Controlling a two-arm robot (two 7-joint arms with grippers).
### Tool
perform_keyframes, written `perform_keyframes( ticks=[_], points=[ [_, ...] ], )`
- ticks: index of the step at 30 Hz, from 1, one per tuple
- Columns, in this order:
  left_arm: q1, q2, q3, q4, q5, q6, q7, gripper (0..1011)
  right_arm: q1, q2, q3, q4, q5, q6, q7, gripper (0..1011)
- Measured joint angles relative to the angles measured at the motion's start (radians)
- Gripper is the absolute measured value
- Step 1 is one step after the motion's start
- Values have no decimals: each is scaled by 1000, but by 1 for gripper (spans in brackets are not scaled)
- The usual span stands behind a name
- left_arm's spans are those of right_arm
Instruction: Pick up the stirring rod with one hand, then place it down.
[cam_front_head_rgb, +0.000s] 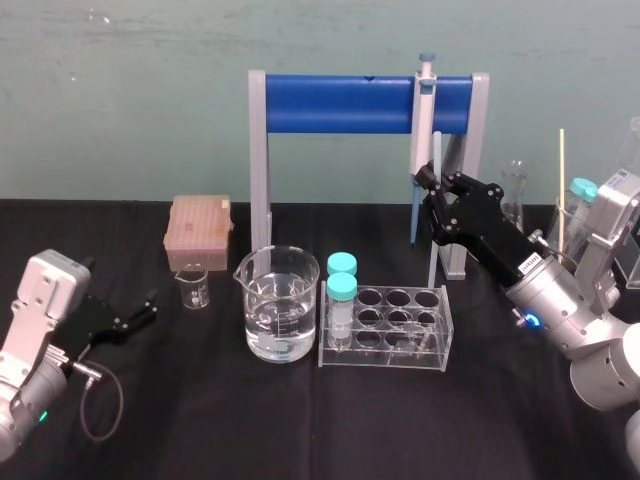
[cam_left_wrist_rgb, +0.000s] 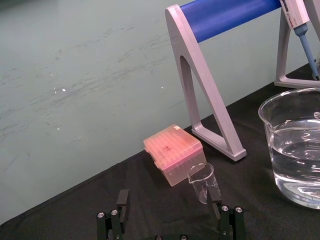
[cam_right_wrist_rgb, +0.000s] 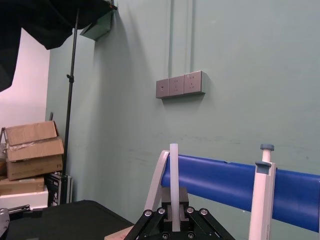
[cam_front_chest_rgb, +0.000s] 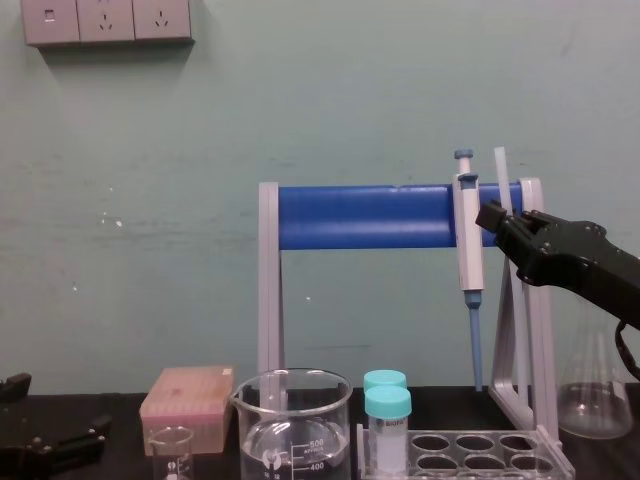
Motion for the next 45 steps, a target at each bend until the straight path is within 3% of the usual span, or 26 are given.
perform_keyframes(
  ticks=[45],
  points=[
    [0, 0, 0, 0, 0, 0, 0, 1000, 0, 0, 0, 0, 0, 0, 0, 70]
  ],
)
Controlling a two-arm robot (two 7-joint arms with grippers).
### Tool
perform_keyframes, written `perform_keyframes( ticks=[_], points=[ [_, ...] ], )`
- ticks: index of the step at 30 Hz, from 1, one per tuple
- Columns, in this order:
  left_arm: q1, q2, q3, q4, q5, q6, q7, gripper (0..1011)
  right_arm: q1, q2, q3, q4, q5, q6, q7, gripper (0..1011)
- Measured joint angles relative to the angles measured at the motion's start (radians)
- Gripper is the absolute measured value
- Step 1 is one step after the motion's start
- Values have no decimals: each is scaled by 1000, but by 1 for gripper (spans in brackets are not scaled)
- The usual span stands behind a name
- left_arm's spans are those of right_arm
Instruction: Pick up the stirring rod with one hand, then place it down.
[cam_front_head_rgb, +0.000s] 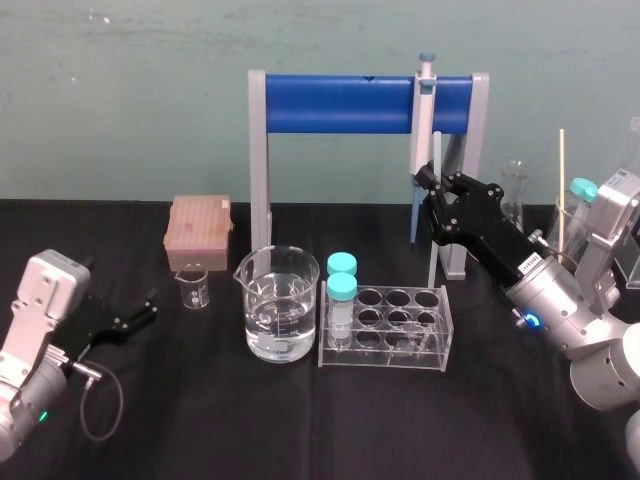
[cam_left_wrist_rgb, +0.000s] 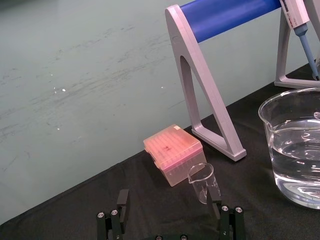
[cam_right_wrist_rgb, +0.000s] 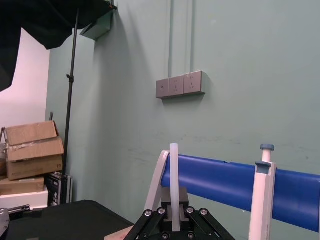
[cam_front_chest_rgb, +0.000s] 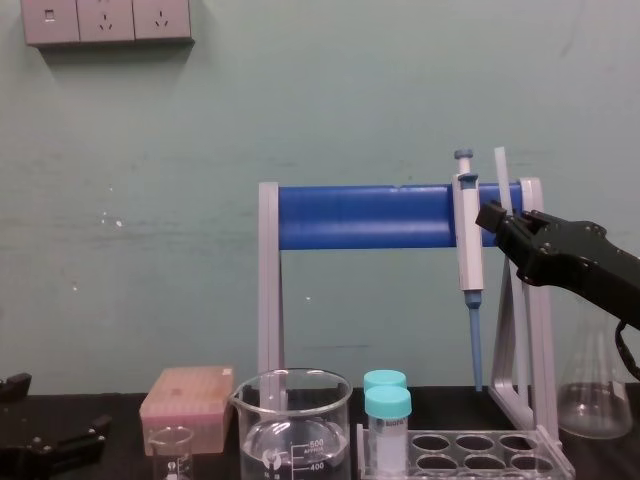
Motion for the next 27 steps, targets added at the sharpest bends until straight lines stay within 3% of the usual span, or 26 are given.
perform_keyframes(
  ticks=[27],
  points=[
    [0, 0, 0, 0, 0, 0, 0, 1000, 0, 0, 0, 0, 0, 0, 0, 70]
  ],
)
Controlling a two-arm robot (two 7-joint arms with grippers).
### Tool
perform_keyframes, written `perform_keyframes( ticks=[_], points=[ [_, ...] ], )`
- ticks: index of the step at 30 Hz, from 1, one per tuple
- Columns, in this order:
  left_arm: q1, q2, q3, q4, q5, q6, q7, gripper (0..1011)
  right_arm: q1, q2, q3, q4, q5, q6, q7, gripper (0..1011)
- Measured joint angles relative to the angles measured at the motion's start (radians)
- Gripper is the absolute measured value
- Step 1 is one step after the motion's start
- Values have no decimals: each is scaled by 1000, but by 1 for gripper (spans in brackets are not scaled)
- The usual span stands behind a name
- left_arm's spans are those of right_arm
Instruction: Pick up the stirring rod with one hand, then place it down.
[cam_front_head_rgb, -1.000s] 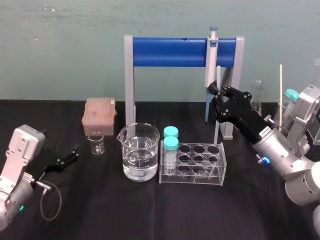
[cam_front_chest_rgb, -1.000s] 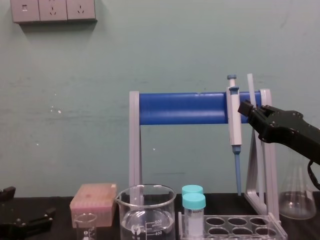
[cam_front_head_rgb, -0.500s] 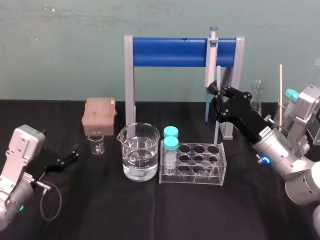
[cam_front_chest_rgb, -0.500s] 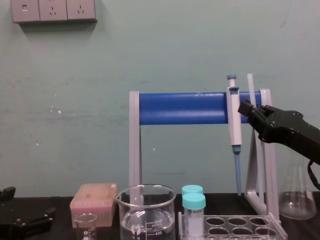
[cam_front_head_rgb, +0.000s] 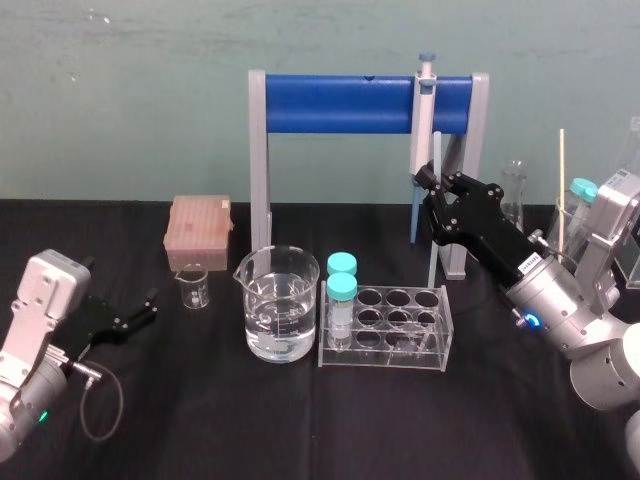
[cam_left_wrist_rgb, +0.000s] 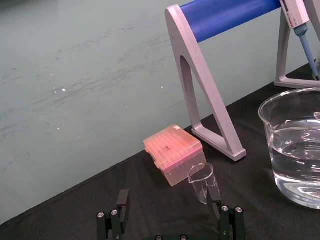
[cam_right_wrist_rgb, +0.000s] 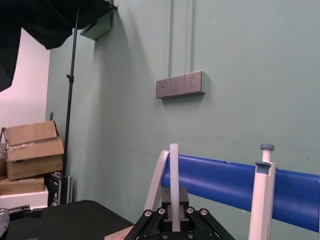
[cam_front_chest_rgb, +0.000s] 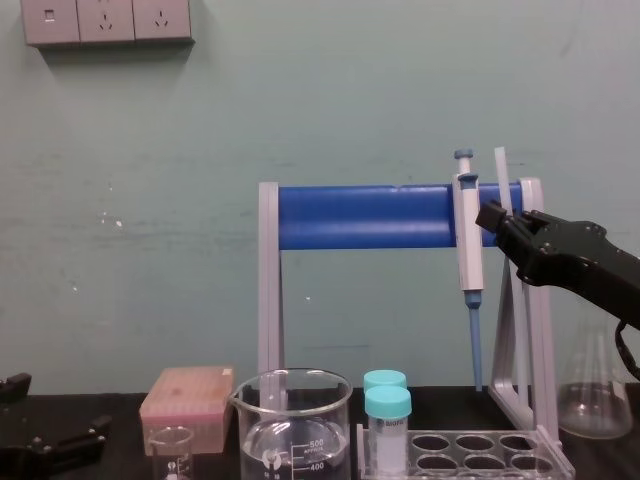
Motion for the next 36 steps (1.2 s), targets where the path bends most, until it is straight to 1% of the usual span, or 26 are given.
perform_keyframes(
  ticks=[15, 19, 25, 32, 36],
  points=[
    [0, 0, 0, 0, 0, 0, 0, 1000, 0, 0, 0, 0, 0, 0, 0, 70],
    [0, 0, 0, 0, 0, 0, 0, 1000, 2, 5, -1, 6, 10, 26, 24, 70],
    [0, 0, 0, 0, 0, 0, 0, 1000, -4, 27, -10, 4, 9, 75, 31, 70],
    [0, 0, 0, 0, 0, 0, 0, 1000, -11, 39, -20, -5, -1, 100, 22, 70],
    [0, 0, 0, 0, 0, 0, 0, 1000, -10, 41, -24, -2, -2, 101, 23, 70]
  ],
)
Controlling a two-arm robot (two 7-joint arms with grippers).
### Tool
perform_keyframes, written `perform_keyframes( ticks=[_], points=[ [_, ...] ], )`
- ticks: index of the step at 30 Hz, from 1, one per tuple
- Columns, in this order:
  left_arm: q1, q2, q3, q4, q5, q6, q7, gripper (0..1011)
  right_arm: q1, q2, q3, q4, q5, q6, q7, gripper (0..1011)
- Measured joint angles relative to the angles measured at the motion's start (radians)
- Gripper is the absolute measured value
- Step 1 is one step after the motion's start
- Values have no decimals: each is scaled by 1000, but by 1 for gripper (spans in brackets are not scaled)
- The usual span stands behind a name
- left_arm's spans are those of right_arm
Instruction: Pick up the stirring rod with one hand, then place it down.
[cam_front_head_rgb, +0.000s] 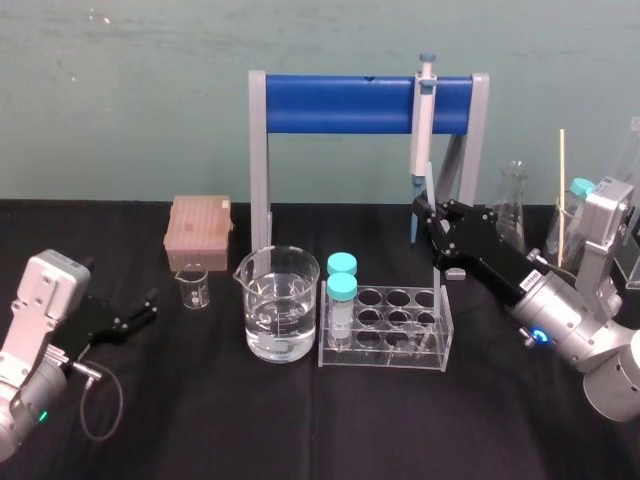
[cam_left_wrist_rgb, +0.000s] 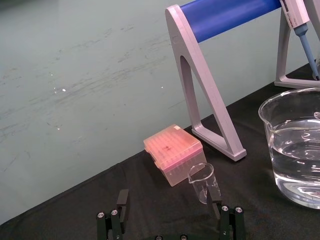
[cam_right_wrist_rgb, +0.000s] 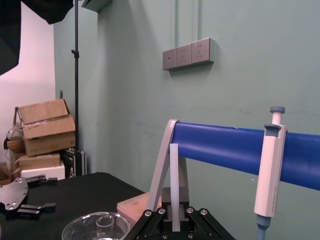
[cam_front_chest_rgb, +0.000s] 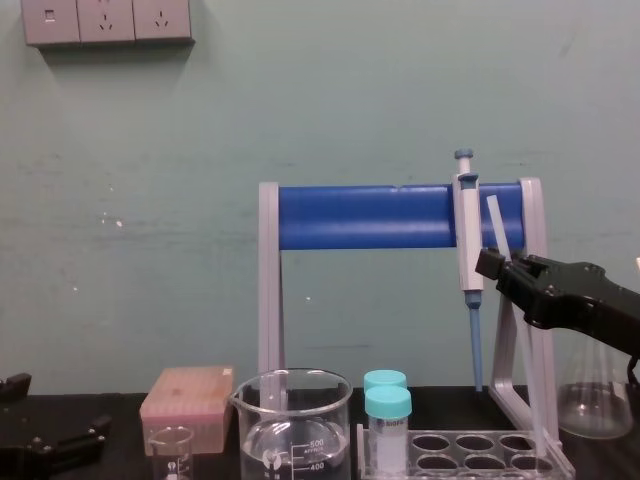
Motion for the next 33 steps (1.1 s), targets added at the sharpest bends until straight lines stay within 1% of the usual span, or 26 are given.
perform_keyframes(
  ticks=[4, 11, 14, 15, 18, 19, 21, 22, 25, 33],
  points=[
    [0, 0, 0, 0, 0, 0, 0, 1000, 5, -1, -5, 12, 0, -2, 7, 70],
    [0, 0, 0, 0, 0, 0, 0, 1000, 25, -11, -12, 56, 1, -25, 31, 70],
    [0, 0, 0, 0, 0, 0, 0, 1000, 37, -19, -13, 85, 4, -36, 45, 70],
    [0, 0, 0, 0, 0, 0, 0, 1000, 37, -19, -13, 85, 4, -36, 45, 70],
    [0, 0, 0, 0, 0, 0, 0, 1000, 50, -29, -13, 121, 14, -40, 62, 70],
    [0, 0, 0, 0, 0, 0, 0, 1000, 50, -29, -13, 121, 14, -40, 62, 70],
    [0, 0, 0, 0, 0, 0, 0, 1000, 62, -36, -15, 149, 20, -41, 77, 70],
    [0, 0, 0, 0, 0, 0, 0, 1000, 62, -36, -15, 149, 20, -41, 77, 70],
    [0, 0, 0, 0, 0, 0, 0, 1000, 77, -44, -20, 186, 21, -43, 97, 70],
    [0, 0, 0, 0, 0, 0, 0, 1000, 102, -54, -32, 247, 17, -36, 120, 70]
  ],
)
